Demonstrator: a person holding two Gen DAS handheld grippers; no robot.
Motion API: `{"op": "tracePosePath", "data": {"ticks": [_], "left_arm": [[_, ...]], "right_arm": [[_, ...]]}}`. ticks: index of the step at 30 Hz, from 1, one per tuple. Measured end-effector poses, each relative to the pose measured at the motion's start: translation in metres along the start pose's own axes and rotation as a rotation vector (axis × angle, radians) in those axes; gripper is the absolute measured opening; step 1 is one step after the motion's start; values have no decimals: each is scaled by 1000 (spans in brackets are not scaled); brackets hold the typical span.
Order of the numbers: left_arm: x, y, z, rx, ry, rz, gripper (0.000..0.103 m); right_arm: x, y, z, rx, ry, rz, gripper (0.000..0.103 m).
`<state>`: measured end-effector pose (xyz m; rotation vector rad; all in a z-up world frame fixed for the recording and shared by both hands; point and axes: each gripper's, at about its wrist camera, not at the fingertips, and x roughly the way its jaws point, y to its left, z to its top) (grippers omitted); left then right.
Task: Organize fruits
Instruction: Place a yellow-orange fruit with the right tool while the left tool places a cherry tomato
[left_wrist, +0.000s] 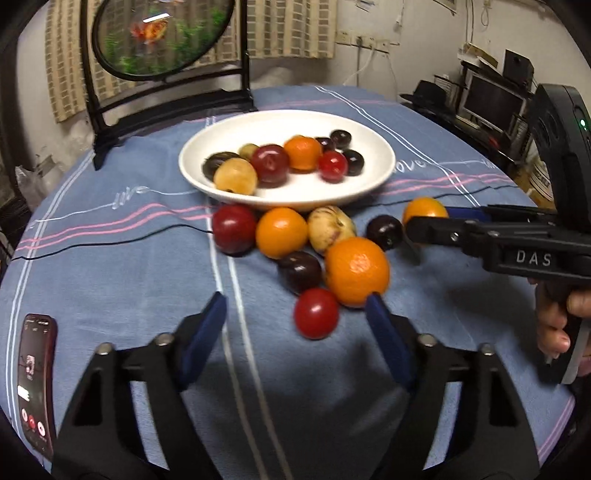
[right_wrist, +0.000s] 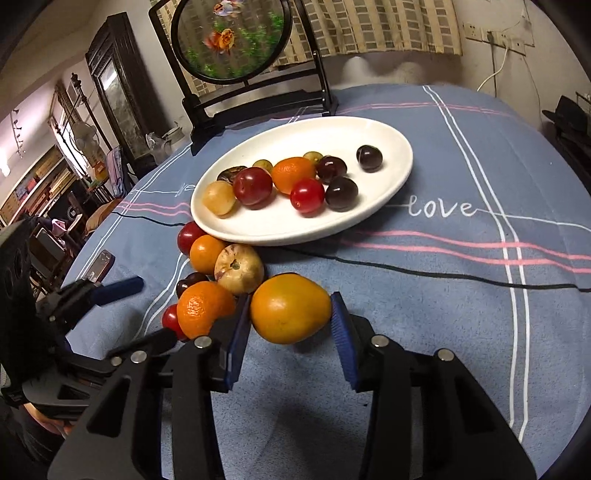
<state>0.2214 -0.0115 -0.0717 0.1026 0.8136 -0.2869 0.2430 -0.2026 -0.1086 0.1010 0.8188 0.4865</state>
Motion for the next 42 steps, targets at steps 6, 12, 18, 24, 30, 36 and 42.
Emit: {"op": "tracePosePath", "data": {"ticks": [6, 12, 18, 24, 30, 36, 42], "left_arm": [[3, 4, -2, -28, 24, -81, 47], [4, 5, -4, -38, 45, -103, 42], [13, 4, -4, -42, 82, -113, 36], [24, -2, -1, -24, 106, -95, 29], [23, -2, -2, -25, 103, -93, 28], [19, -1, -2, -30, 88, -75, 28], [3, 1, 4, -37, 37, -93, 28]], "right_arm": [[-1, 1, -1, -4, 3, -8, 43], [-1, 0, -1, -1, 10, -8, 43], [-1, 2, 0, -10, 7, -3, 43], [-3, 4, 0, -17, -1, -4, 43], [-3, 4, -1, -20, 0, -7, 43], [-3, 6, -1, -36, -10, -17, 43], [-5, 13, 0, -76, -51, -13, 43]]}}
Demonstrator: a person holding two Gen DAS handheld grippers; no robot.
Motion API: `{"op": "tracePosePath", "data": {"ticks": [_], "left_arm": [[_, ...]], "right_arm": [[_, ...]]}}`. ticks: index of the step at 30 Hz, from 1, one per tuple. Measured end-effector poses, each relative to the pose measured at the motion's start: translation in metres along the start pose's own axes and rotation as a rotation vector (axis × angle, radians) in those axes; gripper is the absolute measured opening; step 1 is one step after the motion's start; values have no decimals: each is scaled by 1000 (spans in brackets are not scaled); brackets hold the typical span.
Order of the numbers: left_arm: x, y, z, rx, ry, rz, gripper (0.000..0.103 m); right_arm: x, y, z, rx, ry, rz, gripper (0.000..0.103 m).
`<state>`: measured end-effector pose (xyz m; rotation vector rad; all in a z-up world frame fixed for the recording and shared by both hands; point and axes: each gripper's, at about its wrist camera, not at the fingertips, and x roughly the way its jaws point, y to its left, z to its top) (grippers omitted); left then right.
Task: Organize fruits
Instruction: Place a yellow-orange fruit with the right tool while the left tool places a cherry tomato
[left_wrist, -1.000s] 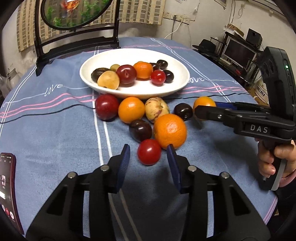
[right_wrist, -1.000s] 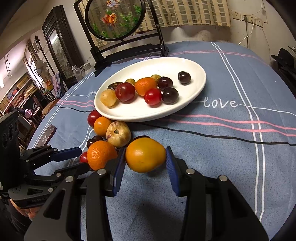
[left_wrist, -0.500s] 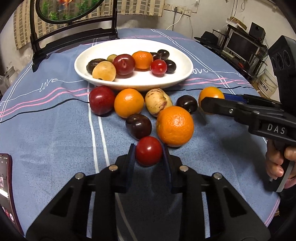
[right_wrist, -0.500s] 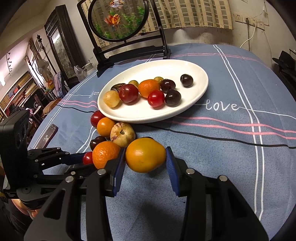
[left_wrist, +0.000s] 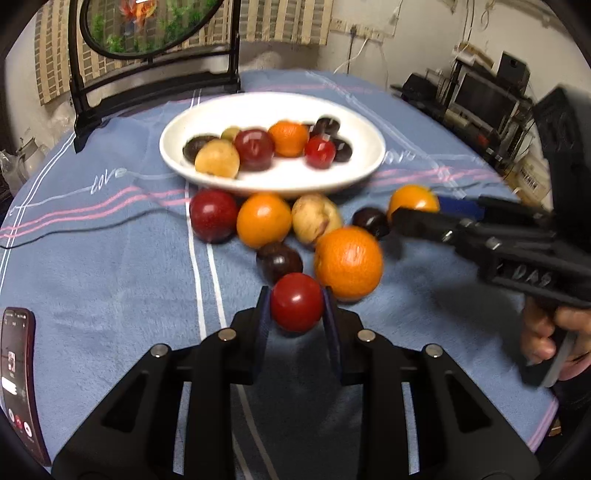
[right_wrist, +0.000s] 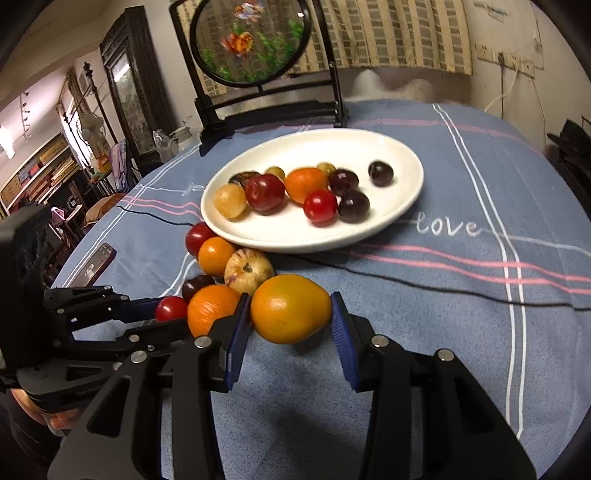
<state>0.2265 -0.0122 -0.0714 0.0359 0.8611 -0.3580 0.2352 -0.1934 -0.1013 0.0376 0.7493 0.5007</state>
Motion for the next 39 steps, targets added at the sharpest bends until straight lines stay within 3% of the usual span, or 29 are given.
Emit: {"op": "tracePosePath", "data": {"ticks": [4, 11, 15, 17, 19, 22, 26, 30, 35, 39], "left_arm": [[-20, 13, 29, -63, -85, -80, 28], [5, 36, 103, -139, -143, 10, 28], [36, 49, 130, -181, -128, 43, 28], [50, 55, 136, -204, -109, 65, 33], [48, 59, 134, -216, -113, 68, 71], [18, 56, 125, -196, -173, 105, 86], [-14, 58, 107, -192, -226, 172, 94], [-24, 76, 81, -273, -220, 223, 96], [-16, 100, 58, -393, -138, 148, 96], [-19, 99, 52, -386, -148, 180, 96]], "right_arm": [[-8, -1, 11, 21, -71, 26, 43], [13, -18, 57, 78, -173, -57, 43], [47, -37, 80, 109, -160, -98, 44], [58, -41, 86, 102, -145, -115, 44], [64, -43, 88, 96, -112, -127, 46], [49, -37, 83, 88, -106, -91, 46], [19, -5, 65, 11, -107, -25, 46], [2, 31, 29, -124, -86, 39, 48], [19, 52, 9, -196, 32, 67, 48], [29, 59, 3, -227, 72, 30, 48]]}}
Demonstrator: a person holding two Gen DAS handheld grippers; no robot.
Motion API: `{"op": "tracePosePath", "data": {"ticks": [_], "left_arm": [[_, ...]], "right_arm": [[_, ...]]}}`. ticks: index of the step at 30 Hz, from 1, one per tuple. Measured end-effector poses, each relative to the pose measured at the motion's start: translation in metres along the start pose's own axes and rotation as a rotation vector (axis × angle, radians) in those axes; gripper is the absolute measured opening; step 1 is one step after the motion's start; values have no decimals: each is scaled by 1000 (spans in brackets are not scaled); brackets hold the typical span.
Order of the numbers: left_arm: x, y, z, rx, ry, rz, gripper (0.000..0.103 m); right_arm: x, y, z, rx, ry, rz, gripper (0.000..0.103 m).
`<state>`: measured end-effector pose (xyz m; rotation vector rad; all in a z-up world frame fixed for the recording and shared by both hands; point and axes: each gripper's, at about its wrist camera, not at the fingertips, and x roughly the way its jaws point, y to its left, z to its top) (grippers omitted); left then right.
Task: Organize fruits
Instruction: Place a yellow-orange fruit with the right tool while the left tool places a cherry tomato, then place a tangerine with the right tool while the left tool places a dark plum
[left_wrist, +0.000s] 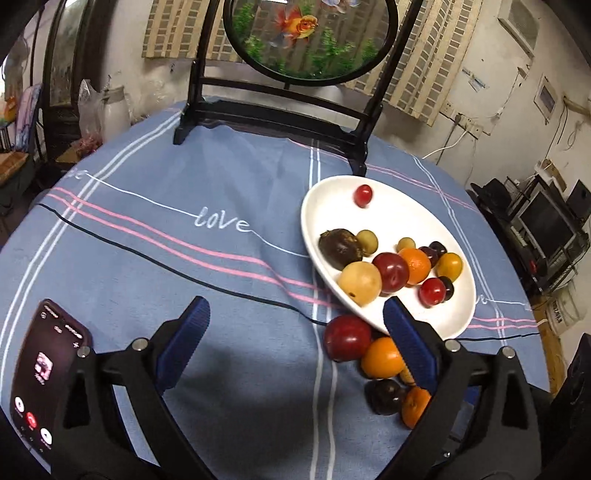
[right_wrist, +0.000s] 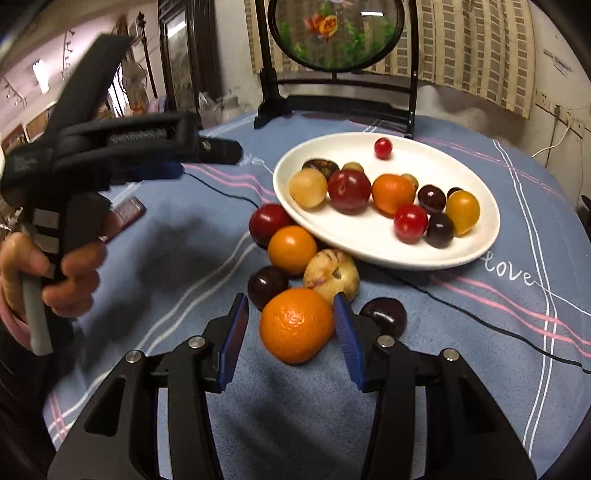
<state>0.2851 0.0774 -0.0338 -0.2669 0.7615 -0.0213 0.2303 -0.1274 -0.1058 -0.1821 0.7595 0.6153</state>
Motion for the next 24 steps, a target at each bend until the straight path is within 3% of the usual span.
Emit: {"op": "tracePosePath", "data": {"ticks": [11, 14, 16, 19, 22, 24], "left_arm": [[1, -12, -5, 66, -10, 37, 96], [3, -15, -7, 92, -4, 45, 96], [3, -20, -10, 118, 5, 38, 96], [5, -30, -18, 182, 27, 8, 96], [5, -47, -32, 286, 78, -82, 94], [5, -59, -48, 367, 111, -127, 87]], "right_arm": [[8, -4, -6, 32, 56, 24, 45], [-8, -21, 0, 125, -10, 92, 45], [-26, -34, 2, 165, -82, 69, 45], [-38, -48, 3, 204, -132, 4, 45], [-39, -60, 0, 269, -136, 19, 45], [-38, -61, 1, 280, -132, 17, 45]]}}
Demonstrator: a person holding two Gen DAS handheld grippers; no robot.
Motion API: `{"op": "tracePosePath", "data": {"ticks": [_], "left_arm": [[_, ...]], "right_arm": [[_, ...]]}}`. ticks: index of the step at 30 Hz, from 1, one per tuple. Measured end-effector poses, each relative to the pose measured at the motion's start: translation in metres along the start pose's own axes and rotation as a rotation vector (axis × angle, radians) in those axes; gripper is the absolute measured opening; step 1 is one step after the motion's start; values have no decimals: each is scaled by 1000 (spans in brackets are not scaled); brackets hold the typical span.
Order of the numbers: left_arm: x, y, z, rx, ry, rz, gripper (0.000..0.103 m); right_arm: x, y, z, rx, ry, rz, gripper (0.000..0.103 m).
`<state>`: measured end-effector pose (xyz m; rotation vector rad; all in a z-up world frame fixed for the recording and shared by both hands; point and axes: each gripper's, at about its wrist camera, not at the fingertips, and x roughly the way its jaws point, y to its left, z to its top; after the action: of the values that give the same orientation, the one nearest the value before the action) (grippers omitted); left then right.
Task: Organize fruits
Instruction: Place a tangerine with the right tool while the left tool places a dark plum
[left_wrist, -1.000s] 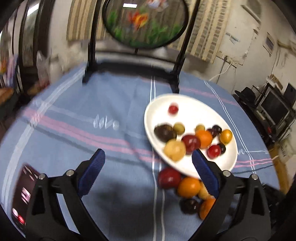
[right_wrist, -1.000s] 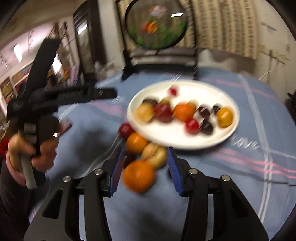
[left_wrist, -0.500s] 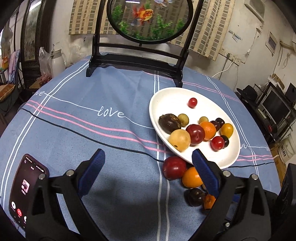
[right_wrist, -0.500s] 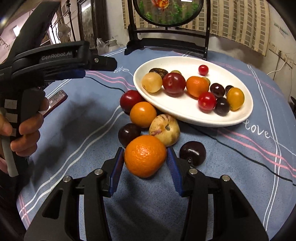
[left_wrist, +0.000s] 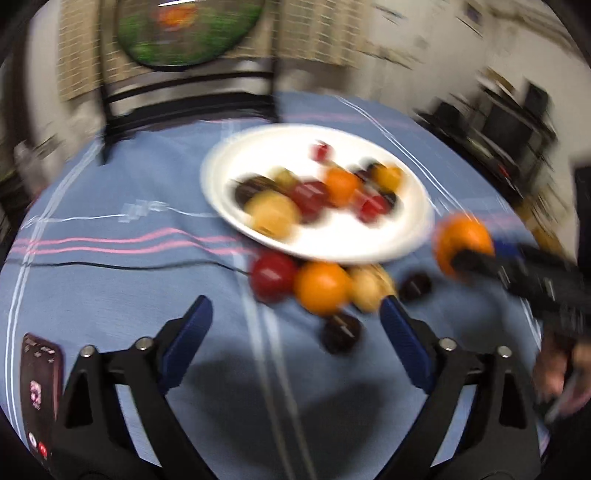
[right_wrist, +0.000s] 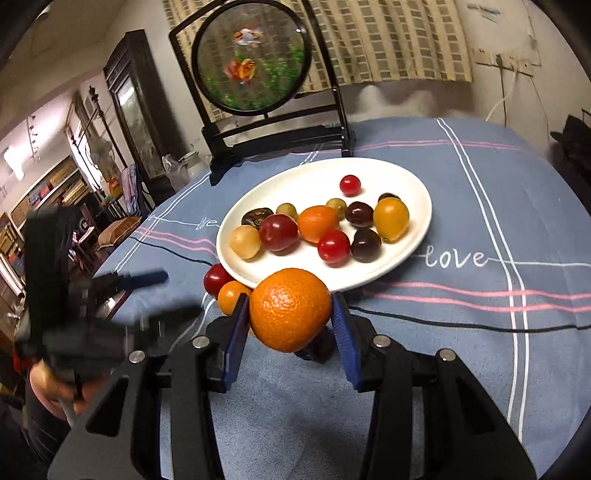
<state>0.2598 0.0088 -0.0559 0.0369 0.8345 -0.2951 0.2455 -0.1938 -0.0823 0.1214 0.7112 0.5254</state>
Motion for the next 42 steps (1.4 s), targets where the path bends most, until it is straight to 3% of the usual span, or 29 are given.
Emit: {"op": "tracePosePath", "data": {"ticks": [2, 4, 7, 18, 22, 24, 29, 36, 42], "left_arm": [[4, -13, -11, 64, 29, -21, 77], [11, -20, -18, 89, 64, -31, 61], [19, -24, -19, 87, 88, -36, 49], [35, -17, -13, 15, 100, -36, 46], [34, -21, -15, 40, 93, -8, 35], [32, -20, -15, 30, 92, -29, 30], [26, -22, -18, 6, 84, -66, 30], [-5, -22, -3, -31, -50, -100, 30], [3, -18, 48, -70, -111, -11, 30]], "right_arm": [[-1, 0, -2, -5, -1, -4, 45], [0, 1, -2, -6, 4, 0, 45], [0, 2, -1, -10, 4, -6, 45], [-1, 2, -1, -9, 9, -8, 45], [-1, 2, -1, -9, 6, -13, 45], [-1, 2, -1, -10, 4, -14, 45], [0, 0, -1, -9, -4, -22, 45], [-4, -9, 6, 13, -82, -29, 45], [5, -21, 23, 36, -142, -79, 45]]}}
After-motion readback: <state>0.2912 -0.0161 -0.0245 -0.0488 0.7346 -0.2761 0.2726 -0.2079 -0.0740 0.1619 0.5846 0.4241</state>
